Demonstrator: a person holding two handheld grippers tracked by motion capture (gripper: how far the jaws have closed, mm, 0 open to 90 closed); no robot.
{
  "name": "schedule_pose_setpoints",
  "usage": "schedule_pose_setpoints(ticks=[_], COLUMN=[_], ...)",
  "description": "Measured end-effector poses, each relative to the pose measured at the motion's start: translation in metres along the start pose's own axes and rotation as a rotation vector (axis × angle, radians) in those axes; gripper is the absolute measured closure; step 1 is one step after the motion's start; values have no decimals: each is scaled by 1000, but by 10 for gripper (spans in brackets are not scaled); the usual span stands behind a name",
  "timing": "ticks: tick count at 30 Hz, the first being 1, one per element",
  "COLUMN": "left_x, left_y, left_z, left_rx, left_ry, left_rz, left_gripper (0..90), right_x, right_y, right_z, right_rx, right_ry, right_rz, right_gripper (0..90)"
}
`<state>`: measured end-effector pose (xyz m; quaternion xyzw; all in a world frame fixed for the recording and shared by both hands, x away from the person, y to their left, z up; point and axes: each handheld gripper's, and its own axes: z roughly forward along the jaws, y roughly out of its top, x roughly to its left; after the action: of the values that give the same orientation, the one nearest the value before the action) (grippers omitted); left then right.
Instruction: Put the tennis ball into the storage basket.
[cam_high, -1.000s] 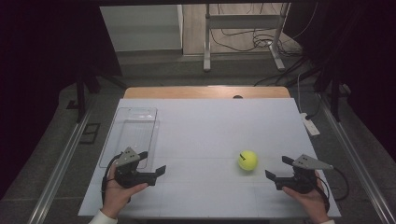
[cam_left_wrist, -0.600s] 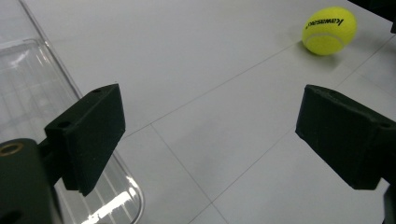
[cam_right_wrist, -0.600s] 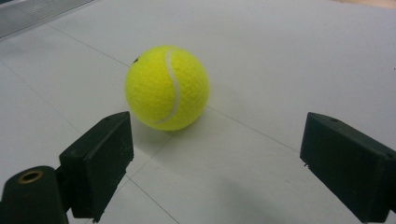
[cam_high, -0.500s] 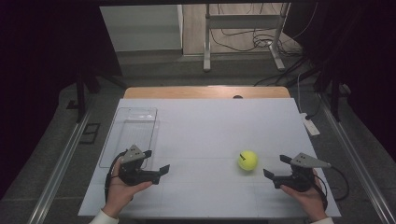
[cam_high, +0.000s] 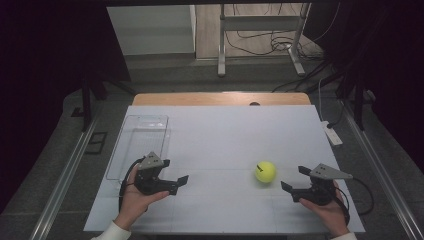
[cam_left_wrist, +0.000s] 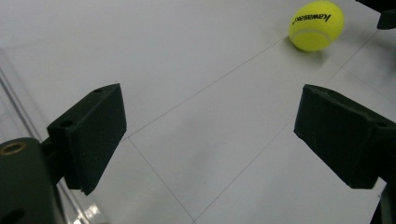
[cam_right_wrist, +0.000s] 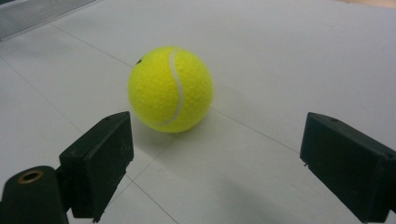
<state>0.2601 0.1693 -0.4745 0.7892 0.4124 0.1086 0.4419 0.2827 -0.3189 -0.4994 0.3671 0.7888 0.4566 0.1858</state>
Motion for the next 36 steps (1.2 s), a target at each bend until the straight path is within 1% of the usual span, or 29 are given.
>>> schedule_pose_setpoints(ticks=[6,11,16,26,36], left_x=[-2,-3,-4,-10,-14], left_y=[6,8,11,20,30], left_z=[5,9,17,28,38], left_rx=[17,30,49,58,67], left_ry=[-14,-18,-29,-52,-73], left_rz=[6,10,20,45,57], left_gripper=[103,103,103,101,101], right_x=[0,0,-1,-1,0], right_y=[-1,-2,-2,-3,-3], right_z=[-1,-2,-2,-2,-1], right_rx=[-2,3,5,6,12], right_ry=[-3,-8,-7,-6,-1], right_rz=[4,-1,2,2,0], right_gripper=[100,100,100,101,102])
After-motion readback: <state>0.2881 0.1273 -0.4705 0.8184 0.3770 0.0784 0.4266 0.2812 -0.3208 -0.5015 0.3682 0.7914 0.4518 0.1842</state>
